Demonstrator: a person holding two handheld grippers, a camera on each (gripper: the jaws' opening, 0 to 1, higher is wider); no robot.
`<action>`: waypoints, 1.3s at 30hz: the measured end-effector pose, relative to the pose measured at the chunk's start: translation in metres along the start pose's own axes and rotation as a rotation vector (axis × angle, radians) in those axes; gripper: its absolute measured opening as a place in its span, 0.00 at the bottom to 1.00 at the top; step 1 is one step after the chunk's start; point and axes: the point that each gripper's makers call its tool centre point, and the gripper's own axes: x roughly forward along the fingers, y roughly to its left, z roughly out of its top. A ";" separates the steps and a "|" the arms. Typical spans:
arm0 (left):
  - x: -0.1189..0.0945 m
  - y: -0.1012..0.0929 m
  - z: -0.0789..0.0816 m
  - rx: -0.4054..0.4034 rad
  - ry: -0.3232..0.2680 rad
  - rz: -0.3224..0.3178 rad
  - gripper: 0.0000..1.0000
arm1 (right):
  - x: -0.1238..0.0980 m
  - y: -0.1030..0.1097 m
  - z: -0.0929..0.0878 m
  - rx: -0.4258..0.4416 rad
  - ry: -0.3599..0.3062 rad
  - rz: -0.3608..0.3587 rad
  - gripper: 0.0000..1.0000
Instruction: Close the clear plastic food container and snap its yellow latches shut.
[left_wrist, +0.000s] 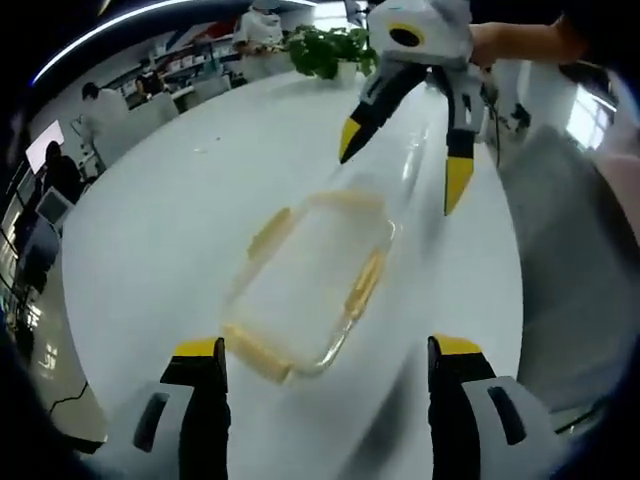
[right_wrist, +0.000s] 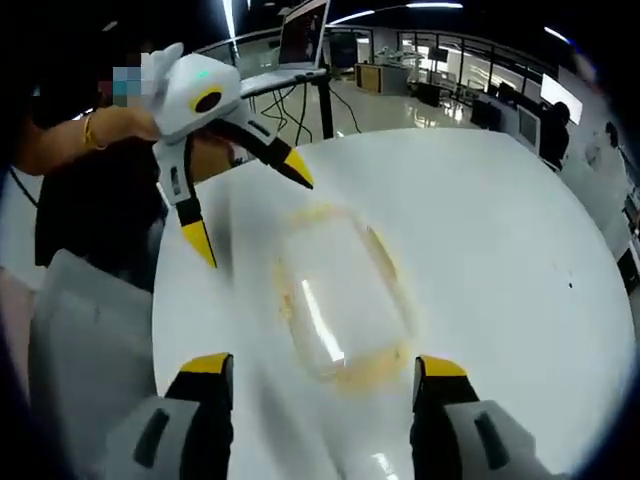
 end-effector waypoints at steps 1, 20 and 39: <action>0.001 0.001 0.000 0.005 0.005 -0.001 0.81 | 0.002 -0.001 -0.001 -0.003 0.008 0.002 0.72; 0.027 0.021 -0.006 0.068 0.081 -0.065 0.77 | 0.032 -0.014 -0.028 -0.089 0.196 0.019 0.72; 0.034 0.010 -0.016 0.119 0.136 -0.090 0.60 | 0.029 -0.021 -0.033 -0.268 0.226 0.040 0.58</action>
